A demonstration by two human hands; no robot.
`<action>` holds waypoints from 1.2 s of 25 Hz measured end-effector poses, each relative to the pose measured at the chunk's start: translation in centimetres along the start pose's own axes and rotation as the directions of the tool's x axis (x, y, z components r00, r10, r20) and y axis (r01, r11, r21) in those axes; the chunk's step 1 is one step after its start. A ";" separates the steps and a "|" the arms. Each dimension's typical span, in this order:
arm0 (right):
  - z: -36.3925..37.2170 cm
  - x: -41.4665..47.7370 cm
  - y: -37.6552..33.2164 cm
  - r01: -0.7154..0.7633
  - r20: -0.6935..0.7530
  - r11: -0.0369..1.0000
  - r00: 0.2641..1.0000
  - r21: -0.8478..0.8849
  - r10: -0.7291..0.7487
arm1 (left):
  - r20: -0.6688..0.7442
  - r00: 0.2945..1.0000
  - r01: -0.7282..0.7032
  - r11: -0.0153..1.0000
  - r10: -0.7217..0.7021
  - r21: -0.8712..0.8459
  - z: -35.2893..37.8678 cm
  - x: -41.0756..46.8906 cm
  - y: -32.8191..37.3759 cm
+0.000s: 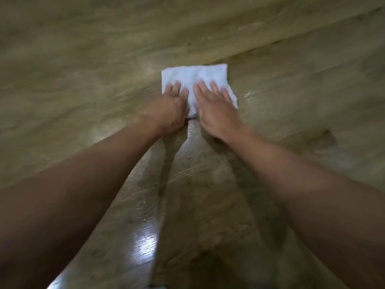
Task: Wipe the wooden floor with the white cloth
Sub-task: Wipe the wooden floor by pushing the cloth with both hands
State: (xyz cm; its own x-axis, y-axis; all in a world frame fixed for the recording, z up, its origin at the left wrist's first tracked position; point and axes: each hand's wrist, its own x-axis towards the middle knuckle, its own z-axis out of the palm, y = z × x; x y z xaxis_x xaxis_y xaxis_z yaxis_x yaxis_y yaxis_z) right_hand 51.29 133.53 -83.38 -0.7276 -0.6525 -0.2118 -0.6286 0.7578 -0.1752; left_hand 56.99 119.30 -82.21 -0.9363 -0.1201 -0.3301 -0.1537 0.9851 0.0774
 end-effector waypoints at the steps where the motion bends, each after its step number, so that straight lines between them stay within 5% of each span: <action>1: 0.8 -2.7 -0.9 0.053 -0.021 0.999 0.998 -0.012 -0.053 | 0.019 0.999 -0.029 0.999 0.029 -0.026 0.7 -2.8 0.0; 5: 3.9 -11.0 -4.9 0.193 0.017 0.981 0.981 -0.029 -0.192 | -0.094 0.995 -0.053 0.994 0.045 -0.091 4.1 -14.7 1.5; 12: 0.4 4.0 -9.5 0.420 0.167 0.905 0.899 -0.068 -0.404 | 0.033 0.975 0.219 0.976 -0.218 -0.014 0.2 -8.6 -7.2; 15: 0.9 0.9 -8.2 0.416 0.102 0.903 0.908 -0.110 -0.406 | 0.082 0.985 0.148 0.986 -0.154 0.071 0.5 -9.8 -6.7; 19: 2.6 -10.4 -4.9 0.479 0.097 0.872 0.877 -0.101 -0.471 | 0.049 0.998 0.049 0.997 -0.046 -0.056 4.6 -17.8 -0.7; 25: 2.2 -2.9 -11.1 0.521 0.182 0.850 0.845 -0.078 -0.502 | -0.001 0.961 0.277 0.961 -0.277 -0.003 3.8 -16.2 -5.2; 30: 1.7 -6.7 -8.4 0.508 0.224 0.856 0.850 -0.102 -0.477 | 0.099 0.969 0.224 0.974 -0.227 0.035 3.5 -17.3 -3.0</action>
State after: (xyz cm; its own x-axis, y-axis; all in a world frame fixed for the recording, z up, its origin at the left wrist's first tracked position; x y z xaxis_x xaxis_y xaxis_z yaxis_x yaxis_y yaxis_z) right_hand 61.88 131.57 -82.15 -0.2564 -0.9149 -0.3119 -0.9351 0.3165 -0.1596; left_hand 74.74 118.86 -79.99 -0.8410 -0.3273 -0.4308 -0.3487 0.9367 -0.0311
